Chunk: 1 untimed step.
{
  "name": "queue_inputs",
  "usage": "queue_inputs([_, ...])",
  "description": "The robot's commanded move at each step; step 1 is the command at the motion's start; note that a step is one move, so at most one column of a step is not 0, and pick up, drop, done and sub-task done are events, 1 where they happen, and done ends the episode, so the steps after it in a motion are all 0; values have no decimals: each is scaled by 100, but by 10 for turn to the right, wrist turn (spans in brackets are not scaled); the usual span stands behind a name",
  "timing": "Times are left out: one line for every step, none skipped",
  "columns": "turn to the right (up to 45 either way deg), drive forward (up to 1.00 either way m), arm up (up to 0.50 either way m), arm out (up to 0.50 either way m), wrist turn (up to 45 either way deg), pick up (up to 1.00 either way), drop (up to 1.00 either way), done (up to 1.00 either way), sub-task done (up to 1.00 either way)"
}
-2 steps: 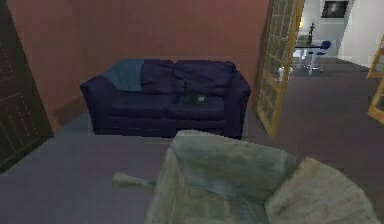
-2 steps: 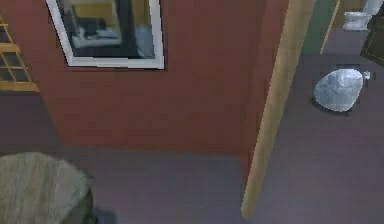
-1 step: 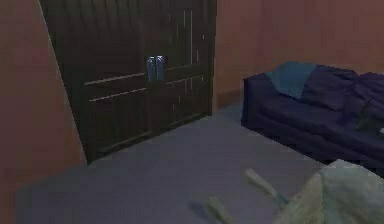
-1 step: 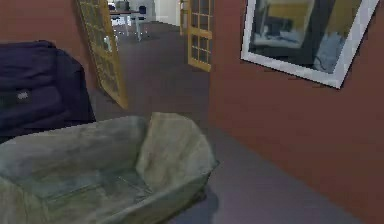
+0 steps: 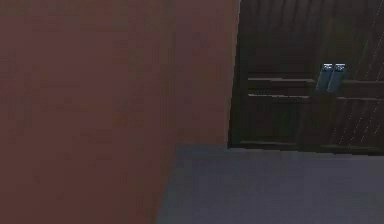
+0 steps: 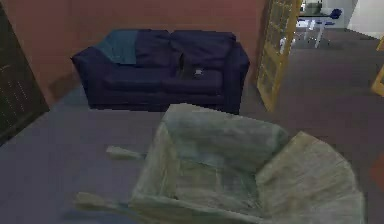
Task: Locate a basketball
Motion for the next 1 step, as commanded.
queue_inputs([-450,0,0,0,0,0,0,0,0])
